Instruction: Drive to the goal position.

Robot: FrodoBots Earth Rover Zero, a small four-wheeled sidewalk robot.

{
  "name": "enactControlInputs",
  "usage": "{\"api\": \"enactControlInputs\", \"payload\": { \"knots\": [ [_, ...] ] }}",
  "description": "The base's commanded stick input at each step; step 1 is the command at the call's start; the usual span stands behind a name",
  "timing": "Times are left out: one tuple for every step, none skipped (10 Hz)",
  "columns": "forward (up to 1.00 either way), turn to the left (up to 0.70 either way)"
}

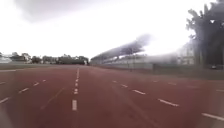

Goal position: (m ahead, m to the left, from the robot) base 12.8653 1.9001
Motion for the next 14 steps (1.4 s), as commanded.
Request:
{"api": "enactControlInputs", "payload": {
  "knots": [
    [0.45, 0.00],
    [0.45, 0.00],
    [0.45, 0.00],
    [0.45, 0.00],
    [0.45, 0.08],
    [0.45, 0.17],
    [0.45, 0.26],
    [0.45, 0.27],
    [0.45, 0.27],
    [0.45, 0.27],
    [0.45, 0.27],
    [0.45, 0.27],
    [0.45, 0.27],
    [0.45, 0.27]
  ]
}}
